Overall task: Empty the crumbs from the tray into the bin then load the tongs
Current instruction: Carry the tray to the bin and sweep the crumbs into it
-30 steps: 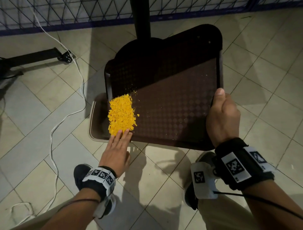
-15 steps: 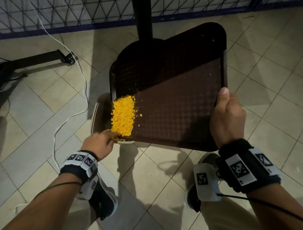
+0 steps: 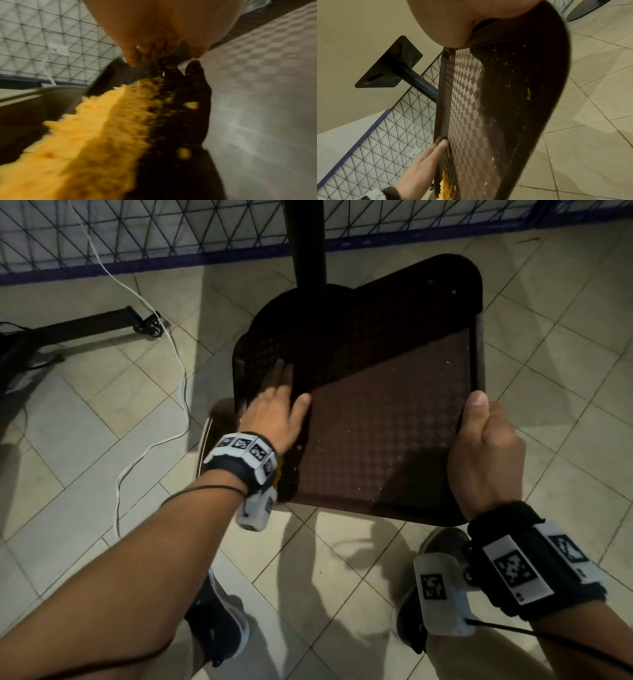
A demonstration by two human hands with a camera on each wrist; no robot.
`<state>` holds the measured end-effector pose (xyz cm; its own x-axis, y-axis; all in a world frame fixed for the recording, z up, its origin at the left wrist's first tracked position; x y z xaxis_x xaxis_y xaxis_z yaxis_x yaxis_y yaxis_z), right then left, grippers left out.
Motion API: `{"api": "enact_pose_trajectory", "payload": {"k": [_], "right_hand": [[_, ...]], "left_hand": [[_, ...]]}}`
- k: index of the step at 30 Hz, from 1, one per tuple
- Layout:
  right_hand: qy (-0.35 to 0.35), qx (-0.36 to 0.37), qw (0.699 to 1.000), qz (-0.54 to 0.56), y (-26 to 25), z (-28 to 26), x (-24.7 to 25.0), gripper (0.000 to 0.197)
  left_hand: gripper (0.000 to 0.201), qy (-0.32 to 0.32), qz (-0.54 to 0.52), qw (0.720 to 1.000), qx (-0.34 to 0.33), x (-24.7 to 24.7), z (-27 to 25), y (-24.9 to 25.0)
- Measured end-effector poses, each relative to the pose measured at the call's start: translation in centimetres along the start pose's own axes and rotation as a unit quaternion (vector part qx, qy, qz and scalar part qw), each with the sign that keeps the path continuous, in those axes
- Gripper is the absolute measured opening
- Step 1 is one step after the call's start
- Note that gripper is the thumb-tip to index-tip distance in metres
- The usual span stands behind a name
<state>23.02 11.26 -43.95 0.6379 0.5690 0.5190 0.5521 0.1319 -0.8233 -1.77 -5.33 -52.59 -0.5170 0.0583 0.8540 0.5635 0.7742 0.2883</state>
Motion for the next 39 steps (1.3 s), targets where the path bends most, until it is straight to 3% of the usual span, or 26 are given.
{"api": "enact_pose_trajectory", "payload": {"k": [3, 9, 12, 16, 20, 26, 33, 39], "right_hand": [[-0.004, 0.005, 1.000, -0.009, -0.2, -0.1, -0.1, 0.045], [-0.001, 0.024, 0.999, -0.033, -0.6, -0.4, -0.1, 0.047], [-0.007, 0.025, 0.999, -0.033, -0.8, -0.4, -0.3, 0.047], [-0.006, 0.023, 0.999, -0.042, -0.7, -0.4, -0.4, 0.047], [-0.006, 0.028, 0.999, -0.046, -0.9, -0.4, -0.5, 0.047], [-0.008, 0.036, 0.998, -0.053, -0.9, -0.5, -0.4, 0.048], [0.001, 0.046, 0.997, -0.054, -1.0, -0.6, -0.4, 0.047], [0.012, 0.070, 0.996, -0.054, -1.6, -0.6, -0.3, 0.045]], "left_hand": [[0.073, -0.002, -0.013, 0.999, -0.036, -2.0, 0.2, 2.0], [0.073, -0.043, -0.002, 0.999, 0.025, -6.3, -1.6, -3.0], [0.072, -0.040, 0.005, 0.998, 0.047, -5.6, -1.7, -3.8], [0.070, 0.042, -0.004, 0.999, -0.025, -2.6, -0.9, 1.0], [0.078, 0.017, -0.033, 0.998, -0.048, -4.1, -1.6, 3.9], [0.085, -0.066, 0.000, 0.998, 0.022, -7.5, -3.6, -2.0], [0.089, -0.048, -0.011, 0.996, 0.069, -3.4, -0.2, -5.7], [0.088, -0.082, -0.013, 0.995, 0.059, -6.4, -1.9, -8.0]]}}
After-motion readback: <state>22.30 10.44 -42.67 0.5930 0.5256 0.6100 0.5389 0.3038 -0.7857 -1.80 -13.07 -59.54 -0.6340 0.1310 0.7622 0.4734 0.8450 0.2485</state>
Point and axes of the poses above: each hand's wrist, its own z-axis towards the middle knuckle, its own x-axis out of the back of the hand, y = z × x, the point moved 8 cm from there along z, towards the middle knuckle, and after that the axes turned 14 degrees about -y, right-handed, at the moved point
